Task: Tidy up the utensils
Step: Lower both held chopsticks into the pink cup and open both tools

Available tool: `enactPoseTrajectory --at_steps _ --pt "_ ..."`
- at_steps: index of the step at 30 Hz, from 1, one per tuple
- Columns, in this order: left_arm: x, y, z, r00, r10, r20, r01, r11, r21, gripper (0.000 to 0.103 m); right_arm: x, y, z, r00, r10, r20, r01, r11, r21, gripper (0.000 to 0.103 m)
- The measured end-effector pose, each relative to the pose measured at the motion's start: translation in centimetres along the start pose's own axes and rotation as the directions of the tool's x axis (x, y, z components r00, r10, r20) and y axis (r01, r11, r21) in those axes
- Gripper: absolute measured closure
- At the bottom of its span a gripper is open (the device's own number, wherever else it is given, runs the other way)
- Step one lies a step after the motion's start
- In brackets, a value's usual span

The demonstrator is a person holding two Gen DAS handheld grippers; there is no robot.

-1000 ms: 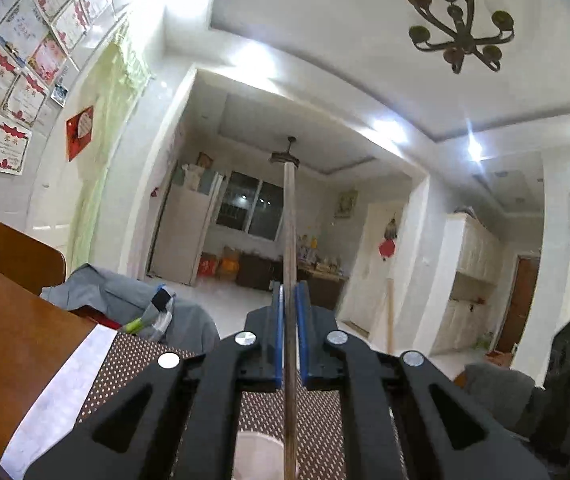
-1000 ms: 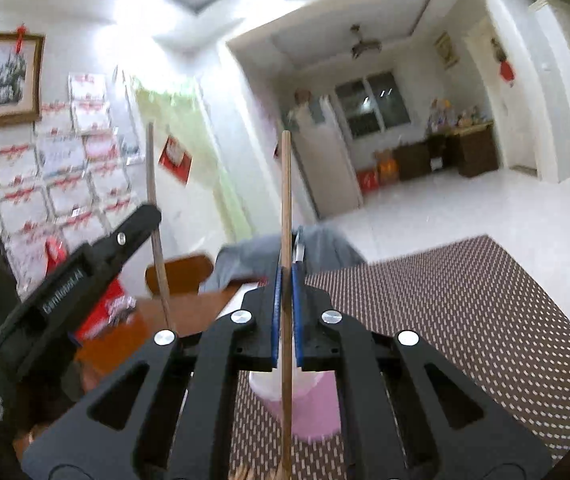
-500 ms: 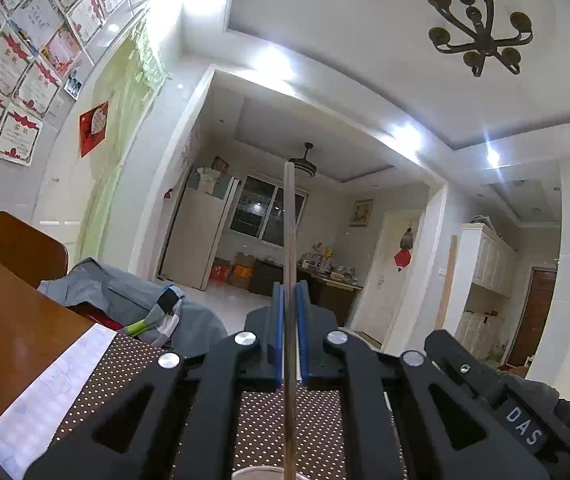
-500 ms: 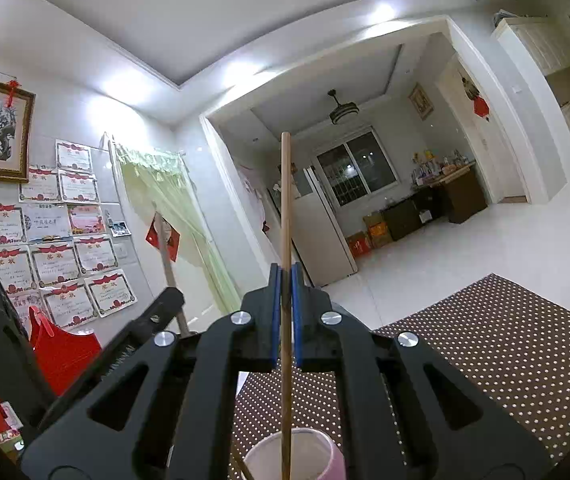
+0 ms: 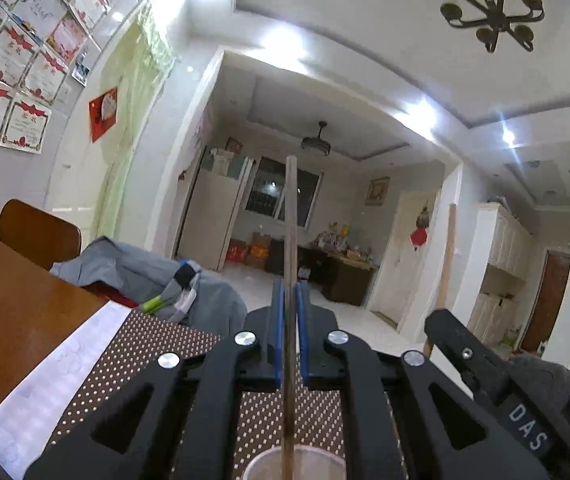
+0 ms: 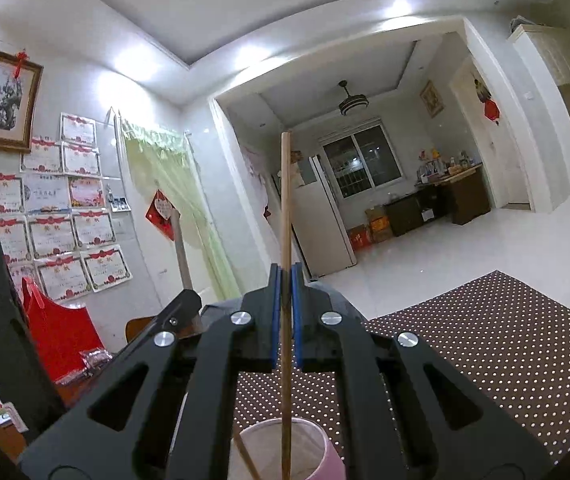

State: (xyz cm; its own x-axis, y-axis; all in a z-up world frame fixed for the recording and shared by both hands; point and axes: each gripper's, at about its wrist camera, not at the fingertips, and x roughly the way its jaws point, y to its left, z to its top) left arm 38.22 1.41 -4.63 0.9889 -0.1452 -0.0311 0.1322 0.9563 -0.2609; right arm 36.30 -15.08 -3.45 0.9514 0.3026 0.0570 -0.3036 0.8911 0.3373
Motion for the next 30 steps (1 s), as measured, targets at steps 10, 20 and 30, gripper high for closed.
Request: enactPoseTrajectory --at_steps 10,20,30 --pt "-2.1 0.7 0.4 0.999 0.009 -0.053 -0.005 0.998 0.058 0.074 -0.5 1.2 -0.6 0.997 -0.011 -0.080 0.007 0.998 -0.055 0.097" --pt "-4.3 0.8 0.1 0.989 0.043 -0.141 -0.027 0.993 0.117 0.061 -1.3 1.9 -1.7 0.981 -0.058 -0.187 0.040 0.994 -0.101 0.096" --pt "-8.1 1.6 0.6 0.963 0.106 -0.248 -0.064 0.983 0.170 0.059 -3.3 2.3 -1.0 0.962 -0.129 -0.239 0.099 0.986 -0.136 0.054"
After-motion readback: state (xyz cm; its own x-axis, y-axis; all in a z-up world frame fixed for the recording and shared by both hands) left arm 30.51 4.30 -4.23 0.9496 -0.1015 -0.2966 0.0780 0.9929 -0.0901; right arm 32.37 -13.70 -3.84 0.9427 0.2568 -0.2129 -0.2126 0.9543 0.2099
